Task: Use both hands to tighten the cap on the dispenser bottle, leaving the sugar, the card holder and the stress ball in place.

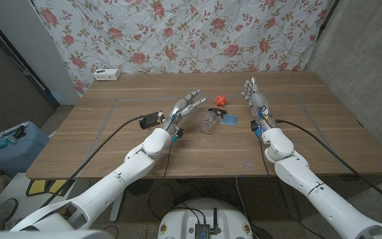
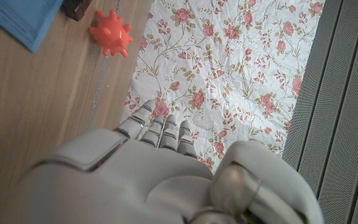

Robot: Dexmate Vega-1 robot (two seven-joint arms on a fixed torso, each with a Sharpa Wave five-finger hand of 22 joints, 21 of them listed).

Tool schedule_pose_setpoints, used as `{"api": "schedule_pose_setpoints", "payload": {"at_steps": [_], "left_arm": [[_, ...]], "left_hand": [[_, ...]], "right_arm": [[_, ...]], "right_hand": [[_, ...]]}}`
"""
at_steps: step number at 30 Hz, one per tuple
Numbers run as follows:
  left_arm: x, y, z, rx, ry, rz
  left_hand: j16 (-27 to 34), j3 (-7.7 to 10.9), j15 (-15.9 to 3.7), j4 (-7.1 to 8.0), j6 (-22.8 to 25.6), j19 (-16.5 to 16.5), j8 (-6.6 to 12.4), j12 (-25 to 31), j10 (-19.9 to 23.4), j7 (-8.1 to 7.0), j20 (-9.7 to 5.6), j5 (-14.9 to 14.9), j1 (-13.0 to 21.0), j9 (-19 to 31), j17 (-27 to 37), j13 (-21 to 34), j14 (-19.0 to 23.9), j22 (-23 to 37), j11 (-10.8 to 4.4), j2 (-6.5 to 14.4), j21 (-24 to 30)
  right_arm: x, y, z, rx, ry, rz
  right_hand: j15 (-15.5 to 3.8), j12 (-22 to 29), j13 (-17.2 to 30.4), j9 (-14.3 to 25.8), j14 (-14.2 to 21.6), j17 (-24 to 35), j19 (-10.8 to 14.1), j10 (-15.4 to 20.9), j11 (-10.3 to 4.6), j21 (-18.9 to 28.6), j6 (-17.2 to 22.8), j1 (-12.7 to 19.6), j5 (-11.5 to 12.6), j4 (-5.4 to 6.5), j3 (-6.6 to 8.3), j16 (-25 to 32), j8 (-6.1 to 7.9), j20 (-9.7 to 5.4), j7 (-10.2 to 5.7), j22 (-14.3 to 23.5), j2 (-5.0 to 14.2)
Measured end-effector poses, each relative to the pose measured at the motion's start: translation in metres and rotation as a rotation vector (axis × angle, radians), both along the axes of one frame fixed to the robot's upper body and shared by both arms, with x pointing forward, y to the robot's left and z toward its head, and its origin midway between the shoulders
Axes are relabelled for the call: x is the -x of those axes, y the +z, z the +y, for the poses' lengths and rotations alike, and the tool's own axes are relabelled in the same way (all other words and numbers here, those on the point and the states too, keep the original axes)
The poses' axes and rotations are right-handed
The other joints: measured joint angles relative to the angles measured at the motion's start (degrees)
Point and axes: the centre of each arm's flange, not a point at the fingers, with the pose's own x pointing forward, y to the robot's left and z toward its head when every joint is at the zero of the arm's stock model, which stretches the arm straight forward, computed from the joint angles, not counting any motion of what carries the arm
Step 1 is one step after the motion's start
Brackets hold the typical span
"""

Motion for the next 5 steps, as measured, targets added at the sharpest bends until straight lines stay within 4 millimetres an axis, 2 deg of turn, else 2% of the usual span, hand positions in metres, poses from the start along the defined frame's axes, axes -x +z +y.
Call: {"api": "schedule_pose_setpoints", "payload": {"at_steps": [5], "left_arm": [[-0.001,0.001,0.011,0.037,-0.019,0.008]], "left_hand": [[0.0,0.0,0.23,0.0,0.7,1.3,0.22,0.2,0.9,0.71,-0.12,0.0,0.1,0.0,-0.1,0.0,0.9,0.0,0.11,0.6,0.4]], "right_arm": [[0.002,-0.002,0.0,0.001,0.002,0.0]], "right_hand": [[0.0,0.0,0.0,0.0,0.0,0.0,0.2,0.2,0.22,0.0,0.3,0.0,0.0,0.0,0.0,0.0,0.0,-0.2,0.06,0.0,-0.01]]}}
